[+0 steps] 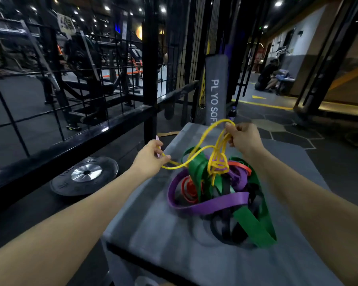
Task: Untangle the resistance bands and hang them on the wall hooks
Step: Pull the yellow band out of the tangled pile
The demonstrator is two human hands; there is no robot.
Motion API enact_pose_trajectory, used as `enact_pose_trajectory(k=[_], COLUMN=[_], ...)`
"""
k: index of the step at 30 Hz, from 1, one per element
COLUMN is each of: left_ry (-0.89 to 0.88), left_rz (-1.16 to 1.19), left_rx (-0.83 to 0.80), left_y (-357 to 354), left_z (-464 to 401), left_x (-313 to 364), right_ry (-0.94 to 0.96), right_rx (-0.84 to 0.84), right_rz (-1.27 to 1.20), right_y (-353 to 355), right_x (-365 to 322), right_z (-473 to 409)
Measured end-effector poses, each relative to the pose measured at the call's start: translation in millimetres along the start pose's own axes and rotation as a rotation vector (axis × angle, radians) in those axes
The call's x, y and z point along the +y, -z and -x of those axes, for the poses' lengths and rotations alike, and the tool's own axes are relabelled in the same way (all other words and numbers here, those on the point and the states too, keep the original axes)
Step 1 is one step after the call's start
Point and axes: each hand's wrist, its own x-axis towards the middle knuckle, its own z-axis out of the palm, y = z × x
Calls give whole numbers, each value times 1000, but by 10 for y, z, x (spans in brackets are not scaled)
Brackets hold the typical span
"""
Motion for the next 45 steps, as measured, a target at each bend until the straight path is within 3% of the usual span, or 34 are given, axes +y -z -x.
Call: enact_pose_trajectory(k=[8, 15, 22, 28, 31, 34, 38, 42, 45], left_ry=[-41, -76, -121, -152, -30, 94, 161, 245, 276], left_rz=[33, -15, 124, 79, 270, 518, 681, 647, 547], left_rx=[-37, -37, -199, -165, -74, 34, -4, 7, -48], left_y=[-191, -333, -599, -698, -571, -322, -65, -7, -23], left_z=[-113, -200, -105, -89, -130, -200, -151, -161, -146], left_x=[247, 524, 747, 637, 570, 533, 537, 400, 259], right_ry=[15, 104, 39, 24, -24, -67, -126, -46, 41], right_rx=[36, 74, -93, -231, -313, -362, -470, -528, -443], right_rz=[-260, -287, -298, -240, -360, -189, 39, 224, 177], right_y=[86, 259, 53, -71, -84, -157, -383, -577, -633], right_x=[-242, -396, -278, -284, -220, 108, 504, 530, 455], right_z=[-117, -243, -53, 9, 58, 141, 323, 405, 406])
